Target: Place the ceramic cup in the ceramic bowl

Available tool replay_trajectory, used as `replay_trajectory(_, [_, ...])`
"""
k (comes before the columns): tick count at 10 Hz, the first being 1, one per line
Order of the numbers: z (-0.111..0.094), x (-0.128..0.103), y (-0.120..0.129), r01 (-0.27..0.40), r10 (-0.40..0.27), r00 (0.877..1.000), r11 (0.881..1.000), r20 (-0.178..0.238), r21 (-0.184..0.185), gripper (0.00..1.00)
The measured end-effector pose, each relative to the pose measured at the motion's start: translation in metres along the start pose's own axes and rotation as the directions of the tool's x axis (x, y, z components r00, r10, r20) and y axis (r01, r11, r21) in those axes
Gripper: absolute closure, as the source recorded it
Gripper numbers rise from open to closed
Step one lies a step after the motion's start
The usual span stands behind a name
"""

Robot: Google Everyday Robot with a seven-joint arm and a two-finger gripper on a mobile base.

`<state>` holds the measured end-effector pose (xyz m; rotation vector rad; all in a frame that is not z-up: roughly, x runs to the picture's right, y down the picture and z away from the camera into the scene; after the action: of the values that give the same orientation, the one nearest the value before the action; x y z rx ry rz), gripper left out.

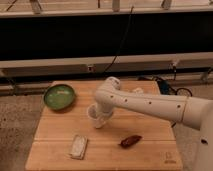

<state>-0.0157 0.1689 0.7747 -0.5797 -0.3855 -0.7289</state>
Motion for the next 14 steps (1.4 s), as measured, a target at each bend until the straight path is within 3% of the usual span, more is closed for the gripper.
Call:
replay_trajectory(8, [-0.020,0.004,-0.024,0.000,0.000,1.000,1.000,-0.007,0.022,1.00])
replay_trajectory(14, [-0.038,0.004,-0.059,0.008,-0.007,1.000,0.999,-0.015,0.051,1.00])
